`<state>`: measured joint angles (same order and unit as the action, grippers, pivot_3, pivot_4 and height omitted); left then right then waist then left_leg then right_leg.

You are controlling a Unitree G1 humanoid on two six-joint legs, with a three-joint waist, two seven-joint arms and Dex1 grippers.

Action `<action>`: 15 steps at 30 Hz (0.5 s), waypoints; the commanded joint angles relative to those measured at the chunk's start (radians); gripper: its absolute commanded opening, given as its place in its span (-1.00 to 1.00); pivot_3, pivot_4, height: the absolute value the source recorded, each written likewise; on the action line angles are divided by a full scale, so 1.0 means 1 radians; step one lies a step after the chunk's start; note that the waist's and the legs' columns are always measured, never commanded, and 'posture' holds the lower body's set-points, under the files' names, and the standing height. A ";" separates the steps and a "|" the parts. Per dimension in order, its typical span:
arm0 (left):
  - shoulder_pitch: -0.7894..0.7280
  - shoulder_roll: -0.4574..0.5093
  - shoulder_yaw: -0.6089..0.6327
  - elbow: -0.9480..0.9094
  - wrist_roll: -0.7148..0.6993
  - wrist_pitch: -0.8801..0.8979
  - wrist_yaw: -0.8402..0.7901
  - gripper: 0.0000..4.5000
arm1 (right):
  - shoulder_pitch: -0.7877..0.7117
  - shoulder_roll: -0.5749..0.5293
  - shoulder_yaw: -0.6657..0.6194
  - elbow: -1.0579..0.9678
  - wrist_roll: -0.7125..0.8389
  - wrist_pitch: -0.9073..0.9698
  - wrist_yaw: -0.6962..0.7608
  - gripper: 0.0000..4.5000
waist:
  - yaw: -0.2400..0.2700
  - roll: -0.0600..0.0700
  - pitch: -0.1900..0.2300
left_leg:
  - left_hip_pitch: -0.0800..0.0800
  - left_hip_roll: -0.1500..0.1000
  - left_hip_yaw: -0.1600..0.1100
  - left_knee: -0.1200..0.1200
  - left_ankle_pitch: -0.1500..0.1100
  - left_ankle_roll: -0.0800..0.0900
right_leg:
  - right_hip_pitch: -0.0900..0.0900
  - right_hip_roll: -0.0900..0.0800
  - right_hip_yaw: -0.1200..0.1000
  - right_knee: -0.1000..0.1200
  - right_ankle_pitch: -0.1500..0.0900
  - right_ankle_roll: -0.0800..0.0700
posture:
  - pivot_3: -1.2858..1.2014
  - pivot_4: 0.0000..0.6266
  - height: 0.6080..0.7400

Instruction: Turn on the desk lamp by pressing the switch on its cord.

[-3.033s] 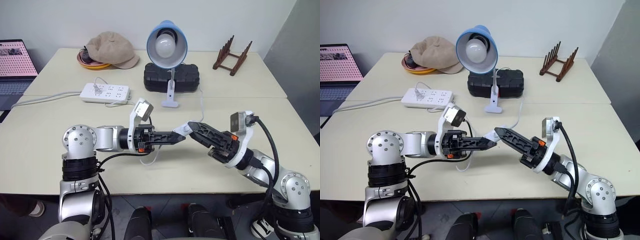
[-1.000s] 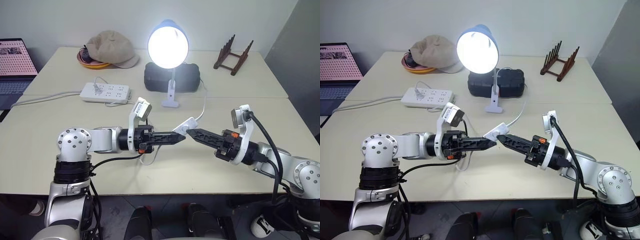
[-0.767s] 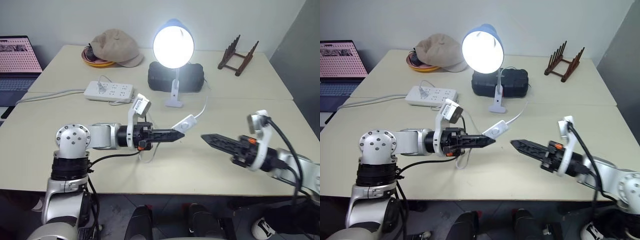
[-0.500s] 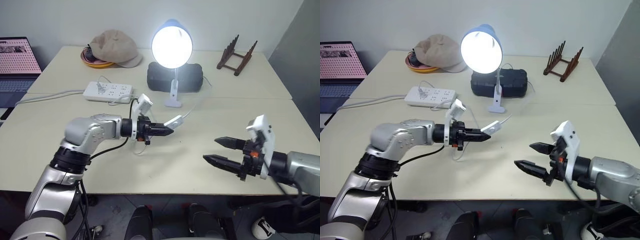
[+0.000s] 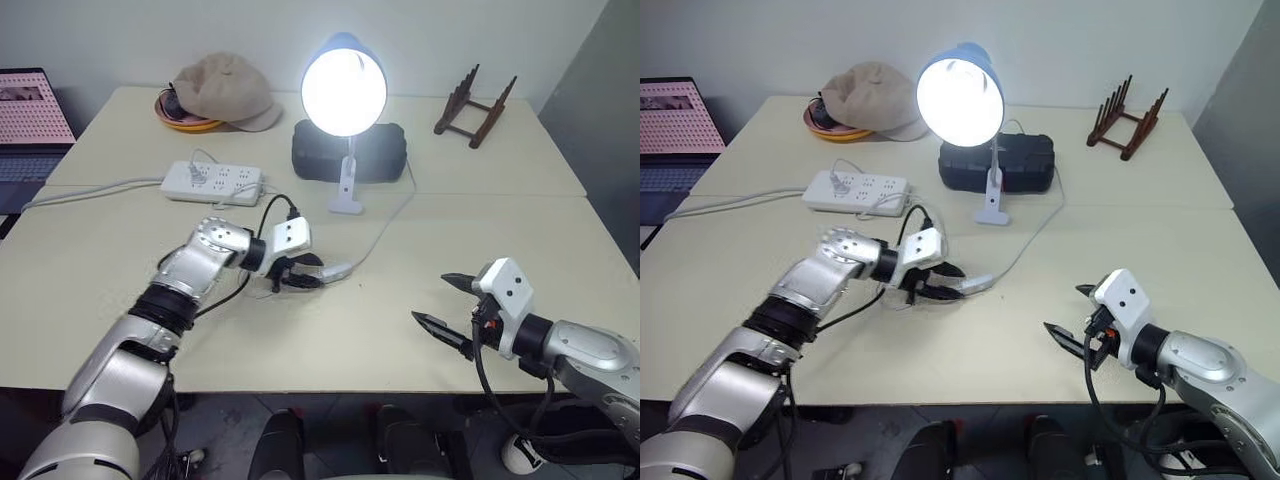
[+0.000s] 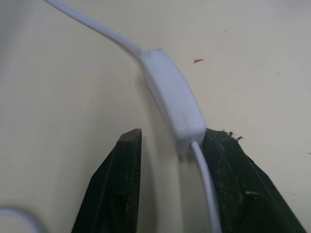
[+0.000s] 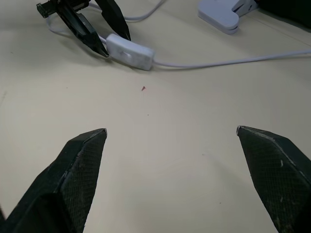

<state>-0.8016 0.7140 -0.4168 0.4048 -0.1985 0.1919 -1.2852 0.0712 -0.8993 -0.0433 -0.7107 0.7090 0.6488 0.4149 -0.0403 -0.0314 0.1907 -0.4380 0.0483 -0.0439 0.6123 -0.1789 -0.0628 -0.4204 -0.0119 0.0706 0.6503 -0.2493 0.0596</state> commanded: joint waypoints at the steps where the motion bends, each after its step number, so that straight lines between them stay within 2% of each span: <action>1: 0.030 0.112 0.142 -0.131 -0.049 0.080 -0.040 0.37 | -0.028 -0.024 -0.050 0.045 0.003 -0.034 0.142 1.00 | -0.001 0.000 0.000 | 0.002 0.000 0.000 0.000 0.000 0.000 | 0.001 0.000 0.000 0.001 -0.001 -0.001 | 0.03 -0.52 1.00; 4: 0.095 0.200 0.245 -0.199 -0.070 0.154 -0.021 0.68 | -0.060 -0.062 -0.059 0.117 -0.009 -0.062 0.282 1.00 | 0.001 0.000 0.000 | 0.004 0.000 0.000 0.001 0.000 0.000 | 0.002 0.000 0.000 0.005 -0.003 -0.005 | 0.03 -0.52 1.00; 7: 0.180 0.252 0.331 -0.234 -0.078 0.189 0.023 0.97 | -0.106 -0.073 -0.052 0.200 -0.042 -0.087 0.356 1.00 | 0.001 0.000 0.000 | 0.005 0.000 0.000 0.002 0.000 0.000 | 0.001 0.000 0.000 0.008 -0.003 -0.005 | 0.03 -0.52 1.00; 10: 0.273 0.268 0.392 -0.276 -0.048 0.173 0.105 0.99 | -0.147 -0.069 -0.038 0.277 -0.085 -0.116 0.406 1.00 | 0.002 0.000 0.000 | 0.006 0.000 0.000 0.002 0.000 0.000 | 0.001 -0.001 0.000 0.010 -0.003 -0.005 | 0.03 -0.52 1.00; 15: 0.368 0.250 0.450 -0.330 -0.064 0.169 0.155 0.99 | -0.184 -0.041 -0.024 0.347 -0.126 -0.133 0.447 1.00 | 0.011 0.000 0.000 | 0.006 0.000 0.000 0.003 0.001 0.000 | 0.001 0.000 0.000 0.011 -0.003 -0.005 | 0.03 -0.52 1.00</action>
